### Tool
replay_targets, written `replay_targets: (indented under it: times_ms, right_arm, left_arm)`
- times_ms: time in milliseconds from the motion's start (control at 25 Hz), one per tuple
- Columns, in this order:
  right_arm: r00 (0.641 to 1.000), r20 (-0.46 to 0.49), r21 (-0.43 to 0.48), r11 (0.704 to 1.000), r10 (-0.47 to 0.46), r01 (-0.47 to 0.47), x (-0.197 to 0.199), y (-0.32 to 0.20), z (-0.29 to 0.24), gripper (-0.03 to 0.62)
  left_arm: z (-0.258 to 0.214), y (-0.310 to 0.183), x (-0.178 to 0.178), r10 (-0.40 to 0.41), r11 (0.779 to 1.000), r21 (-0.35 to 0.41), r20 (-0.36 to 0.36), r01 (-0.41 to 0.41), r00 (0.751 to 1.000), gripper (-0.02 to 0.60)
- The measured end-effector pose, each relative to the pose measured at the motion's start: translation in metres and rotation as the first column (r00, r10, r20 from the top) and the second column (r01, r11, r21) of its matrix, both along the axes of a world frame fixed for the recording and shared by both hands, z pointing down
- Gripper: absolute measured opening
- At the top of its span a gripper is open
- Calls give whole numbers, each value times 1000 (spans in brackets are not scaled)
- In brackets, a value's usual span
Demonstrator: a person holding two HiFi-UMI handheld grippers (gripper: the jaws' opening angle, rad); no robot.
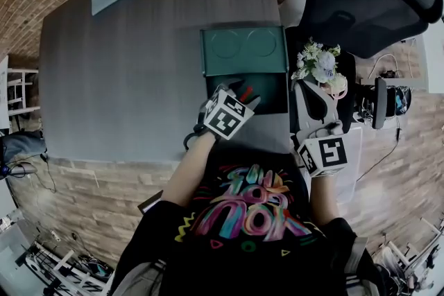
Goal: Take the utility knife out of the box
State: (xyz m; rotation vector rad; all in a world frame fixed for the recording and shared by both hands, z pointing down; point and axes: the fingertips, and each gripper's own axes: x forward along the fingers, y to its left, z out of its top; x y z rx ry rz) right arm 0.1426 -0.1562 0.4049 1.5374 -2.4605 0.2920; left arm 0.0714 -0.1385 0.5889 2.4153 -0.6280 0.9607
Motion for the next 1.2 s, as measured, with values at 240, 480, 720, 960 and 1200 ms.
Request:
replay_targets:
  times_ms: [240, 480, 720, 960, 1200]
  right_arm:
    - [1000, 2, -4, 1000, 8, -8, -1, -2, 3, 0]
    - [1000, 0, -7, 1000, 7, -7, -1, -4, 2, 0]
    - [1000, -3, -8, 1000, 11, -11, 1, -4, 3, 0]
    - [1000, -1, -6, 1000, 14, -14, 1, -5, 2, 0]
    - [999, 2, -1, 999, 38, -38, 11, -7, 0, 0]
  left_arm:
    - [22, 0, -3, -41, 997, -67, 85, 47, 996, 236]
    - [32, 2, -2, -33, 995, -91, 135, 46, 990, 236]
    - [37, 4, -1, -18, 998, -55, 184, 28, 983, 232]
    - [41, 4, -3, -4, 1000, -5, 257, 6, 967, 207]
    - [41, 4, -4, -12, 1000, 25, 279, 5, 960, 163]
